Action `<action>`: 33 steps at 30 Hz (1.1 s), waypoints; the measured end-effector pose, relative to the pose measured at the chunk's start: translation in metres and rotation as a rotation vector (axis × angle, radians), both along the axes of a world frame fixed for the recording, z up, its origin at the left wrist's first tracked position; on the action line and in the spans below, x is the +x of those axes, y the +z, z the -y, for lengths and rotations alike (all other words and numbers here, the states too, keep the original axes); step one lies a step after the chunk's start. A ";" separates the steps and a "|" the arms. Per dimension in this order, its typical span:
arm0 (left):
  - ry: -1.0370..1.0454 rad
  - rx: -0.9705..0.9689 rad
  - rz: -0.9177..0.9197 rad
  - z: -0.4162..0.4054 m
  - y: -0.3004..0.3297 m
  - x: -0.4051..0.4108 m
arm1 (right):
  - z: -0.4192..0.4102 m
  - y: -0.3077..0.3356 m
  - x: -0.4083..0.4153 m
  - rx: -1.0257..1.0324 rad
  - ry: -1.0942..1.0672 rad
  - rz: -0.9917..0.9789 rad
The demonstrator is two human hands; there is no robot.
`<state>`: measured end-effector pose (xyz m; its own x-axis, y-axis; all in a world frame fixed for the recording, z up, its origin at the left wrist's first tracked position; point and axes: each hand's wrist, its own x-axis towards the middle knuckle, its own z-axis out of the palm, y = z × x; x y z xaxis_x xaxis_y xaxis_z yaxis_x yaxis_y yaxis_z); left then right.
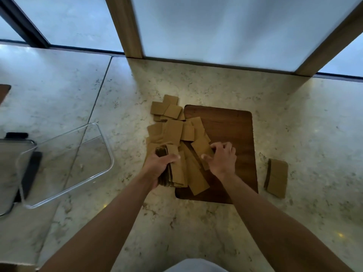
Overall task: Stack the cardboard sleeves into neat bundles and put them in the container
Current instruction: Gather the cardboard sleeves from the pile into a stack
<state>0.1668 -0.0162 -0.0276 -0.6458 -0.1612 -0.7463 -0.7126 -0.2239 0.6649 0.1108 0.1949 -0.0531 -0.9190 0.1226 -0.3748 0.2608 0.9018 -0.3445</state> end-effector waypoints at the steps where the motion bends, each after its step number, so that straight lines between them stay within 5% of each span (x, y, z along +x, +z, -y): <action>1: 0.006 0.003 -0.008 0.002 0.000 -0.002 | -0.004 -0.004 -0.004 -0.061 -0.050 -0.045; 5: -0.029 0.004 -0.039 0.001 0.000 -0.007 | -0.019 0.006 0.003 -0.437 -0.363 -0.015; 9: -0.041 0.083 -0.055 -0.013 0.006 -0.004 | 0.003 0.023 0.036 -0.831 -0.408 0.083; 13: 0.028 0.154 -0.035 -0.013 0.013 0.009 | 0.031 0.036 0.059 -0.866 -0.234 0.156; 17: 0.107 0.218 -0.102 0.006 0.023 0.027 | 0.043 0.045 0.072 -1.089 -0.239 0.372; 21: 0.104 0.306 -0.157 0.019 0.029 0.044 | 0.055 0.053 0.078 -1.158 -0.269 0.362; 29: 0.189 0.678 -0.333 0.023 0.028 0.055 | 0.081 0.070 0.100 -1.186 -0.365 0.070; 33: 0.338 0.752 -0.386 0.008 0.032 0.048 | 0.096 0.069 0.112 -1.050 -0.459 -0.394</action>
<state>0.2152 -0.0239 0.0041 -0.8793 0.0545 -0.4732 -0.2883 -0.8517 0.4376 0.2228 0.0991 0.0160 -0.9431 0.2714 -0.1919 0.1957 -0.0136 -0.9806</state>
